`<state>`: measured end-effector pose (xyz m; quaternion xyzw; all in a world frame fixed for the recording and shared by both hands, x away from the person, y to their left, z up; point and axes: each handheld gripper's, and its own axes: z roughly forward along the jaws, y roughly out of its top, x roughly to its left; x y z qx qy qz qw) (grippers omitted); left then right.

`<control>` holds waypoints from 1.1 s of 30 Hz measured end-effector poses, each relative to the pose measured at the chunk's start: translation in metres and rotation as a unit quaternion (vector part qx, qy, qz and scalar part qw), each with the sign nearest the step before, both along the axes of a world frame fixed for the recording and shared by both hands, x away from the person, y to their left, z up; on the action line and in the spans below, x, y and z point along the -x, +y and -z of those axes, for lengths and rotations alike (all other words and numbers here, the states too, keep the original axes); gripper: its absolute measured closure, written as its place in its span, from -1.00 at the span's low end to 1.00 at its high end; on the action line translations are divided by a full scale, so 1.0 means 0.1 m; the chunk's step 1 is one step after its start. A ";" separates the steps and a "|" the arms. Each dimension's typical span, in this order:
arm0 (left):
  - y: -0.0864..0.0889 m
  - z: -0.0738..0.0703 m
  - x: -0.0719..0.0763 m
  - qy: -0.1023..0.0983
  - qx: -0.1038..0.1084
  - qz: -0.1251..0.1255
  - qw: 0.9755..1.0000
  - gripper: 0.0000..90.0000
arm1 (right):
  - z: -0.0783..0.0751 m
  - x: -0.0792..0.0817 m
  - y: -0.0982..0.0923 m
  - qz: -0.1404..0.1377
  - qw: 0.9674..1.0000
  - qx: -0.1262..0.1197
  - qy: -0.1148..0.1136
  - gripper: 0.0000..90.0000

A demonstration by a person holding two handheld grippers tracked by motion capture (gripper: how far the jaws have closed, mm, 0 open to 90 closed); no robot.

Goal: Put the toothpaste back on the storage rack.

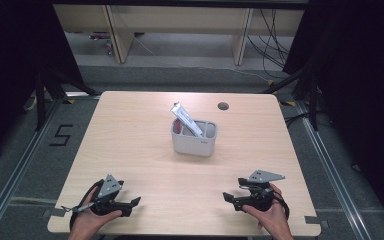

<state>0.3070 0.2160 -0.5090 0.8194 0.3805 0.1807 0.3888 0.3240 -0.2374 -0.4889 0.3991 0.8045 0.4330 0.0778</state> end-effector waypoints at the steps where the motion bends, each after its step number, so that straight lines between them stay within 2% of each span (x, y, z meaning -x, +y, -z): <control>1: 0.00 0.00 0.00 0.002 -0.002 -0.001 1.000 -0.64 | 0.01 0.01 0.00 0.002 1.000 -0.007 0.002 -0.61; 4: 0.00 0.00 0.01 0.002 -0.003 -0.002 1.000 -0.64 | 0.02 0.02 -0.03 -0.002 1.000 0.005 -0.010 -0.61; 5: 0.00 0.00 0.01 0.002 -0.003 -0.003 1.000 -0.64 | 0.01 0.04 -0.04 0.000 1.000 0.004 -0.002 -0.62; 6: 0.00 0.00 0.01 0.003 -0.003 -0.003 1.000 -0.64 | 0.03 0.03 -0.05 -0.003 1.000 0.006 -0.013 -0.63; 7: 0.00 0.00 0.01 0.004 -0.004 -0.003 1.000 -0.64 | 0.03 0.06 -0.04 0.003 1.000 -0.003 0.002 -0.65; 8: -0.01 0.00 0.01 0.004 -0.003 -0.003 1.000 -0.64 | 0.03 0.04 -0.06 -0.005 1.000 0.010 -0.015 -0.65; 9: 0.00 0.00 0.00 0.004 -0.004 -0.001 1.000 -0.64 | 0.03 0.05 -0.06 -0.004 1.000 0.012 -0.016 -0.65; 10: 0.00 0.01 0.00 0.003 -0.004 -0.001 1.000 -0.64 | 0.02 0.08 -0.05 0.000 1.000 0.009 0.000 -0.65; 11: 0.00 0.01 0.00 0.003 -0.004 -0.001 1.000 -0.64 | 0.04 0.07 -0.07 -0.007 1.000 0.018 -0.014 -0.65; 12: 0.00 0.01 0.00 0.003 -0.004 -0.001 1.000 -0.64 | 0.05 0.08 -0.06 -0.005 1.000 0.013 -0.003 -0.65; 13: 0.00 0.01 0.00 0.003 -0.004 0.000 1.000 -0.64 | 0.05 0.10 -0.06 0.000 1.000 0.014 -0.002 -0.65; 14: 0.00 0.01 0.00 0.002 -0.005 0.000 1.000 -0.64 | 0.06 0.09 -0.07 -0.007 1.000 0.023 -0.012 -0.65; 15: -0.01 0.01 0.00 0.003 -0.005 0.000 1.000 -0.64 | 0.05 0.12 -0.06 -0.001 1.000 0.021 0.001 -0.65; 16: -0.01 0.02 0.00 0.003 -0.005 0.000 1.000 -0.64 | 0.05 0.12 -0.08 -0.003 0.999 0.033 -0.015 -0.65; 17: -0.01 0.02 0.00 0.002 -0.002 0.001 1.000 -0.64 | 0.05 0.12 -0.08 -0.004 0.999 0.034 -0.024 -0.65; 18: -0.01 0.02 0.00 0.001 -0.002 0.001 1.000 -0.64 | 0.06 0.14 -0.07 0.000 1.000 0.026 -0.008 -0.65; 20: -0.01 0.01 0.00 0.003 -0.005 0.001 1.000 -0.64 | 0.06 0.14 -0.09 -0.008 0.999 0.032 -0.012 -0.65; 21: 0.00 0.00 0.00 0.005 -0.009 0.002 1.000 -0.64 | 0.07 0.15 -0.10 -0.003 0.999 0.032 -0.007 -0.65; 22: 0.00 0.01 0.00 0.003 -0.004 0.000 1.000 -0.64 | 0.06 0.17 -0.09 0.002 1.000 0.031 0.002 -0.65; 23: 0.00 0.00 0.00 0.005 -0.004 0.000 1.000 -0.64 | 0.07 0.15 -0.11 -0.006 0.999 0.039 -0.014 -0.65; 24: 0.00 0.01 0.00 0.003 0.000 0.001 1.000 -0.64 | 0.07 0.15 -0.11 -0.005 0.999 0.041 -0.015 -0.65; 25: 0.00 0.01 0.00 0.004 -0.001 0.001 1.000 -0.64 | 0.07 0.17 -0.11 -0.001 0.999 0.037 -0.003 -0.65; 27: 0.01 0.00 0.00 0.003 -0.002 0.000 1.000 -0.64 | 0.07 0.17 -0.12 -0.005 0.999 0.034 -0.001 -0.65; 29: 0.01 0.00 0.00 0.004 -0.002 0.000 1.000 -0.64 | 0.07 0.15 -0.14 0.000 0.999 0.043 -0.009 -0.65; 31: 0.00 0.02 0.00 0.003 0.001 0.000 1.000 -0.64 | 0.08 0.16 -0.13 0.001 0.999 0.038 -0.001 -0.65; 33: 0.00 0.02 0.00 0.006 -0.006 -0.004 1.000 -0.64 | 0.08 0.15 -0.13 -0.001 0.999 0.040 -0.006 -0.65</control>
